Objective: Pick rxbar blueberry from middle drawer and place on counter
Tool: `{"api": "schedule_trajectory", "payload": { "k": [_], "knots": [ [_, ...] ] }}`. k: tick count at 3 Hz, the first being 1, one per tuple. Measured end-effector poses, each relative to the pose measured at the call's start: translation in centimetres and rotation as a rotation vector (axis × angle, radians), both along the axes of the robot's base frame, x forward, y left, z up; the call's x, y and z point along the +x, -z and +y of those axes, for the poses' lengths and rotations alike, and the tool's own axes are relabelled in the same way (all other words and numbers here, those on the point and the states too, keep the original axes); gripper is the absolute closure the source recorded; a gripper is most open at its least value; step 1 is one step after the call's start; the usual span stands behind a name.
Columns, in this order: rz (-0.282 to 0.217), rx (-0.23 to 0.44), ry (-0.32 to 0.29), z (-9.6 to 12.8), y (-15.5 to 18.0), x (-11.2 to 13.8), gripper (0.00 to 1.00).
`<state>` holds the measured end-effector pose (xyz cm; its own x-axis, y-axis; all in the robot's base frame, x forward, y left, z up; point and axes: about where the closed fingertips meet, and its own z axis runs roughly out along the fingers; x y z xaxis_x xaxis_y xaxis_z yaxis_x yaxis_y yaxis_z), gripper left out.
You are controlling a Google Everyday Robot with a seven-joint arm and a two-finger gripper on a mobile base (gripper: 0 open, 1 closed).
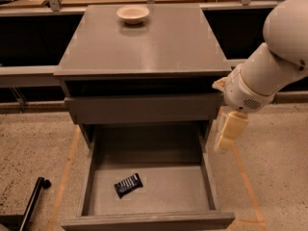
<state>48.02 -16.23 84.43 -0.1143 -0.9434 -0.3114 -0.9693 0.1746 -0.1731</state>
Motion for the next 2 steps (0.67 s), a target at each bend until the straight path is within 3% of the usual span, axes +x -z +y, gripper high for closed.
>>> {"api": "schedule_trajectory", "payload": {
  "k": [2],
  "knots": [
    [0.110,0.159,-0.099,5.8,8.4,2.0,0.00]
  ]
}}
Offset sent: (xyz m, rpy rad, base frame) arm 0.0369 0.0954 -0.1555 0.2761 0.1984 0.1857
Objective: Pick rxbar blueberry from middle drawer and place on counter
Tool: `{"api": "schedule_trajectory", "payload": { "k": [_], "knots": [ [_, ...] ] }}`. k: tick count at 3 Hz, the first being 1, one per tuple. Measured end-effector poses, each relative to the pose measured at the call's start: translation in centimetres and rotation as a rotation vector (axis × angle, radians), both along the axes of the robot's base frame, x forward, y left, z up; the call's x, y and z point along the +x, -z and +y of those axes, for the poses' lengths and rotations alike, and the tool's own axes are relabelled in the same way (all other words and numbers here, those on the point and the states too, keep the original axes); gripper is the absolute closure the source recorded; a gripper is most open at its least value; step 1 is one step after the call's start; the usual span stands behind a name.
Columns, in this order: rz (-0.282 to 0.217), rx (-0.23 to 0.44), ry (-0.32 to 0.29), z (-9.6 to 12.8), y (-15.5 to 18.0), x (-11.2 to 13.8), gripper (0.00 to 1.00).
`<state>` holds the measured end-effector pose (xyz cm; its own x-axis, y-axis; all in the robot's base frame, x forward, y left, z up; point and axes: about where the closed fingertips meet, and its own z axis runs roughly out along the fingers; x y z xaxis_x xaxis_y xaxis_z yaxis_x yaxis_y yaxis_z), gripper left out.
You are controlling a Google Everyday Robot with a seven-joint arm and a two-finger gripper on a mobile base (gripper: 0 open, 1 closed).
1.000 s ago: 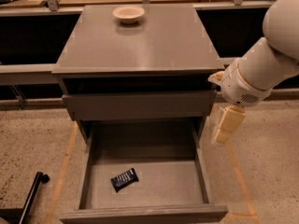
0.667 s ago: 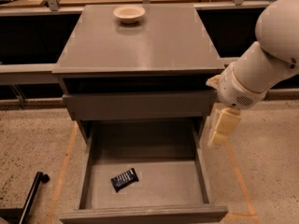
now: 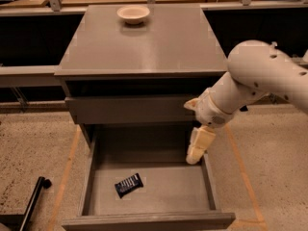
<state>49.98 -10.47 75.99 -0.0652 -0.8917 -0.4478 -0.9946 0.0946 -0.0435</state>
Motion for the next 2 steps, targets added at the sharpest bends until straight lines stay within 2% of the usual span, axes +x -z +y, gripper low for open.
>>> {"api": "schedule_trajectory", "payload": {
  "k": [1,2],
  "knots": [
    [0.032,0.098,-0.016,4.95,6.73,2.91,0.00],
    [0.044,0.103,-0.007,5.72,7.42,3.26,0.00]
  ]
}}
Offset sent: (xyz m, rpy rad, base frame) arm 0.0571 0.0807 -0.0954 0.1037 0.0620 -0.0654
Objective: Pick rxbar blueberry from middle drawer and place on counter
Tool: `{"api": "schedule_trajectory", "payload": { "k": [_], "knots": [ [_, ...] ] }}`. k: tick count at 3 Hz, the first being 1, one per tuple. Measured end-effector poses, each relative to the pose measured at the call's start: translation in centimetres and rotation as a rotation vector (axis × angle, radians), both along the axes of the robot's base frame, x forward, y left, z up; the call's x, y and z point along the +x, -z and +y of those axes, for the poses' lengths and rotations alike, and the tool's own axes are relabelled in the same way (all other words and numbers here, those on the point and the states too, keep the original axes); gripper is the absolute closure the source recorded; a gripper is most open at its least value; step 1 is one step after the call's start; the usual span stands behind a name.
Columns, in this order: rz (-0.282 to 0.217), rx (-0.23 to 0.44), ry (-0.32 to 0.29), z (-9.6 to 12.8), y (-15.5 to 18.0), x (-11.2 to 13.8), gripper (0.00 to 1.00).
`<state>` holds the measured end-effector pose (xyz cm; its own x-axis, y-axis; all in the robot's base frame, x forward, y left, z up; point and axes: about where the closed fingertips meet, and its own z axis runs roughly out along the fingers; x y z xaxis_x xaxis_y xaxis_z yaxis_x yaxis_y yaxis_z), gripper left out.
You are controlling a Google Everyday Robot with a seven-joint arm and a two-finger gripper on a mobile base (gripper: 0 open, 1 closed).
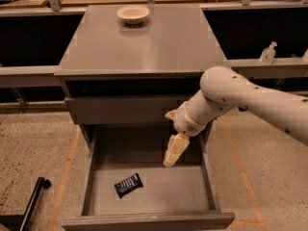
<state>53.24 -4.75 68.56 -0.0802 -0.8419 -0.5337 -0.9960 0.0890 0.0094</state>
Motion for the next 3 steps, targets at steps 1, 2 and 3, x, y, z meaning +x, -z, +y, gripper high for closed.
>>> {"api": "schedule_trajectory", "payload": {
  "k": [1,2,3],
  "knots": [
    [0.028,0.009,-0.017,1.7,2.7,0.6,0.00],
    [0.043,-0.008,-0.026,2.9,7.2,1.7,0.00],
    [0.071,-0.018,-0.058,4.1,11.7,2.7,0.00]
  ]
}}
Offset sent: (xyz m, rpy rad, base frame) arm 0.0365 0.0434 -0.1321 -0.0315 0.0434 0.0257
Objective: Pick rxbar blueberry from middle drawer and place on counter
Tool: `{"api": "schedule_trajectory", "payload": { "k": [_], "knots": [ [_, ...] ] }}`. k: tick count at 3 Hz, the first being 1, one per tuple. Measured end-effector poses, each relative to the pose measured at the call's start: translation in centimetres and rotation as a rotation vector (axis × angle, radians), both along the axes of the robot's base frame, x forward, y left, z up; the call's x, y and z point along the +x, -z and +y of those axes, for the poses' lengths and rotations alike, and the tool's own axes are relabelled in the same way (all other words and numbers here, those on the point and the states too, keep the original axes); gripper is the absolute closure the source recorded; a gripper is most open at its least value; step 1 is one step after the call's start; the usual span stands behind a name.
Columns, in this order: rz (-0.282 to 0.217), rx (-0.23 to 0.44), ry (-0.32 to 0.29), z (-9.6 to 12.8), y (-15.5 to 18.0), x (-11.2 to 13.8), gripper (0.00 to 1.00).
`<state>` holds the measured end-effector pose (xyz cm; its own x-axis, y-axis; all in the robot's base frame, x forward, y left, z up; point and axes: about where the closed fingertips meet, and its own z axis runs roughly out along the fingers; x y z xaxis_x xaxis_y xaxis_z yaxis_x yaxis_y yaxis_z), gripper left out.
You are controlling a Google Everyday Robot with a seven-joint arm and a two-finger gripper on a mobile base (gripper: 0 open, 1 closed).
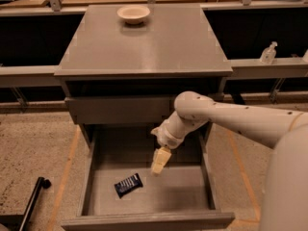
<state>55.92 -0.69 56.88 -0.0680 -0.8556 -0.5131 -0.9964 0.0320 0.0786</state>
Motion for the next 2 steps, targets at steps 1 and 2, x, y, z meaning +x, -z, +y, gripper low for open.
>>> {"api": "schedule_trajectory", "payload": {
  "k": [1,2],
  "knots": [
    [0.027,0.007,-0.038,1.75,4.51,0.37,0.00],
    [0.027,0.007,-0.038,1.75,4.51,0.37,0.00]
  ]
}}
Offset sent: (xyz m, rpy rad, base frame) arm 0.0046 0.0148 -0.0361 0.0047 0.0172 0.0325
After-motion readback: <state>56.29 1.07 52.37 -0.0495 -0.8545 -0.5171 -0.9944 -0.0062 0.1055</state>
